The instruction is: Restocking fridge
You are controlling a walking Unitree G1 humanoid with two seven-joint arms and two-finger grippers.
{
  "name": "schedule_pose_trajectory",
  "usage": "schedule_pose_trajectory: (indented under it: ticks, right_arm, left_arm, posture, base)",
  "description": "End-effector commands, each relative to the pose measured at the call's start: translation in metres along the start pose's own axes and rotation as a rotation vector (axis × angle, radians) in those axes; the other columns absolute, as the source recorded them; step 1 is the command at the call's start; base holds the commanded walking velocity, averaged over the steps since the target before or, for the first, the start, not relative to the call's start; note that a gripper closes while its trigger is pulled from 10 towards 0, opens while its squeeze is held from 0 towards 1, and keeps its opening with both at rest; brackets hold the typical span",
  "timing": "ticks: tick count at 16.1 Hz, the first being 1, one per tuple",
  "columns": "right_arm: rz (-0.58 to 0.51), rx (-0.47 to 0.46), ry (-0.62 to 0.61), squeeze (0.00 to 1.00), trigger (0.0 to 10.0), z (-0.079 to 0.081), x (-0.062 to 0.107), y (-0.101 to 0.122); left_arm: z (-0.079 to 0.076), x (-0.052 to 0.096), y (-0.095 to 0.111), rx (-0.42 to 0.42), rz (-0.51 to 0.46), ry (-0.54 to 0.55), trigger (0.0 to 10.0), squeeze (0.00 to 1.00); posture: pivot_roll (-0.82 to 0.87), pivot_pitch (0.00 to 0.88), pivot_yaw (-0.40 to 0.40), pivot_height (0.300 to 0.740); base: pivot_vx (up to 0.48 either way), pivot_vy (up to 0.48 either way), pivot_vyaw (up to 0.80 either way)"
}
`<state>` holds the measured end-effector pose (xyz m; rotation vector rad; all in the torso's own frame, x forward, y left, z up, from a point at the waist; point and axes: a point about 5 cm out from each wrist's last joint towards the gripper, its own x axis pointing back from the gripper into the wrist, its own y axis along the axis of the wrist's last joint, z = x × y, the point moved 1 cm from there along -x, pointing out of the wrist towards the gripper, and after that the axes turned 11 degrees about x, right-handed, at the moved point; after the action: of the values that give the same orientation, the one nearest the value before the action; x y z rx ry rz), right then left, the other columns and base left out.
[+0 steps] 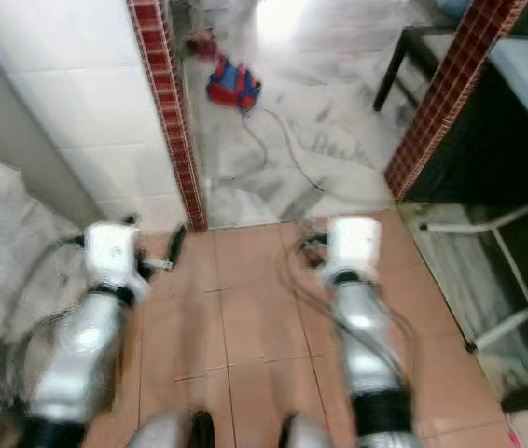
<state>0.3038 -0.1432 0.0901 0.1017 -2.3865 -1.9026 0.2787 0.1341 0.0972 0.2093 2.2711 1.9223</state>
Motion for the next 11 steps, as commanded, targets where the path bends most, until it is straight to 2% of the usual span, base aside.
schedule_pose_trajectory:
  ticks: [1, 3, 5, 6, 9, 11]
  right_arm:
    - [-0.007, -0.027, 0.011, 0.00, 10.0, -0.010, 0.003, 0.001]
    - [0.020, 0.063, -0.109, 0.00, 10.0, -0.018, -0.001, -0.004]
    - [0.084, -0.048, -0.098, 0.00, 10.0, -0.022, 0.001, -0.014]
    - [0.066, -0.077, -0.089, 0.00, 10.0, -0.023, 0.002, -0.012]
    - [0.029, -0.081, -0.124, 0.00, 10.0, -0.029, 0.002, -0.007]
    - [0.051, -0.099, -0.139, 0.00, 10.0, -0.031, 0.004, -0.010]
  left_arm:
    - [-0.015, 0.002, -0.003, 0.033, 0.006, -0.056, 10.0, 0.00]
    - [-0.022, 0.006, -0.006, 0.018, 0.012, -0.080, 10.0, 0.00]
    - [-0.021, 0.004, -0.004, 0.008, 0.003, -0.084, 10.0, 0.00]
    - [-0.019, 0.004, -0.003, 0.009, 0.003, -0.082, 10.0, 0.00]
    - [-0.021, 0.004, -0.004, 0.002, 0.011, -0.094, 10.0, 0.00]
    - [-0.023, 0.005, -0.005, -0.003, 0.014, -0.105, 10.0, 0.00]
  posture:
    - [0.00, 0.114, 0.027, 0.740]
    - [0.01, 0.112, 0.030, 0.740]
    - [0.02, 0.112, 0.031, 0.740]
    - [0.02, 0.112, 0.033, 0.740]
    - [0.01, 0.119, 0.041, 0.740]
    - [0.01, 0.124, 0.045, 0.740]
  base:
    - [0.379, 0.292, 0.00]
    - [0.386, 0.283, 0.00]
    - [0.426, 0.133, 0.00]
    - [0.469, 0.000, 0.00]
    - [0.472, 0.000, 0.00]
    - [0.476, 0.000, -0.80]
